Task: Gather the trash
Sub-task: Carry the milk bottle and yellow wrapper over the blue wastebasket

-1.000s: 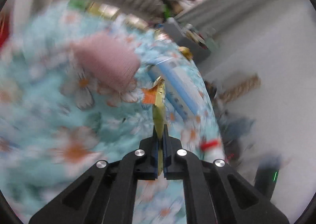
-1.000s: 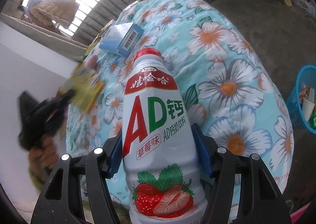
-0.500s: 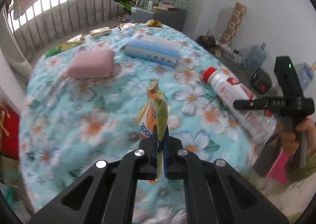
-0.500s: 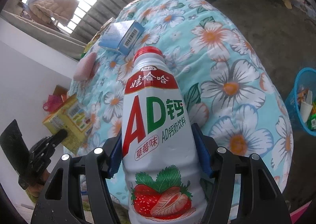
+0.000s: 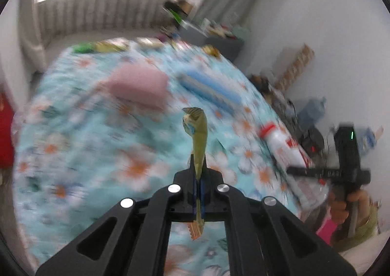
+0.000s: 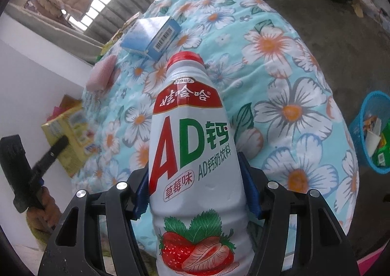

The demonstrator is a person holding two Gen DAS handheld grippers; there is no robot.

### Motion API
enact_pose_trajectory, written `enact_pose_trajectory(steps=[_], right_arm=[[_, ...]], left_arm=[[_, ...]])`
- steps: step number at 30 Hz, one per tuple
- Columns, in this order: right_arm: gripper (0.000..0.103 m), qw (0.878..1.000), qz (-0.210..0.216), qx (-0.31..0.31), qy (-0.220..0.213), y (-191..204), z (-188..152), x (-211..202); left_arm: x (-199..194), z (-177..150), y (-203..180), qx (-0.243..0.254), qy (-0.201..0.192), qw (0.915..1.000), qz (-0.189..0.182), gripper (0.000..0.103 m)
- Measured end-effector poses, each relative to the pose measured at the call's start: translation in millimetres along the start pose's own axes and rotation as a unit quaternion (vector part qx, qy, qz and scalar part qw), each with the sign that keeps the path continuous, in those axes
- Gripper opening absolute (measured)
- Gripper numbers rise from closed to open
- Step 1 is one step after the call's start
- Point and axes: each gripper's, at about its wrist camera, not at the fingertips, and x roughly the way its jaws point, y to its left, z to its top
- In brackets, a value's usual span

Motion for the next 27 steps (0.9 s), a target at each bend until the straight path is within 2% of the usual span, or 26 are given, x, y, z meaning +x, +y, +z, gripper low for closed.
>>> enact_pose_trajectory(steps=[4, 7, 14, 20, 27], right_arm=[[0.059, 1.000, 0.011, 0.015, -0.011, -5.1, 7.6, -7.0], [0.059, 1.000, 0.024, 0.018, -0.006, -5.3, 14.7, -4.6], [0.059, 1.000, 0.017, 0.023, 0.008, -3.1, 19.0, 2.2], [0.059, 0.999, 0.014, 0.031, 0.010, -4.0, 19.5, 4.3], [0.059, 1.000, 0.008, 0.029, 0.008, -1.7, 19.3, 4.7]], left_arm=[[-39.9, 18.4, 38.9, -0.053, -0.064, 0.9963, 0.023, 0.001], [-52.4, 26.8, 65.2, -0.094, -0.091, 0.9913, 0.015, 0.001], [-43.0, 36.4, 105.0, -0.154, -0.104, 0.9819, -0.037, 0.001], [-31.0, 38.3, 112.5, -0.164, -0.106, 0.9788, -0.060, 0.001], [-25.9, 36.2, 110.3, -0.170, -0.103, 0.9777, -0.068, 0.001]])
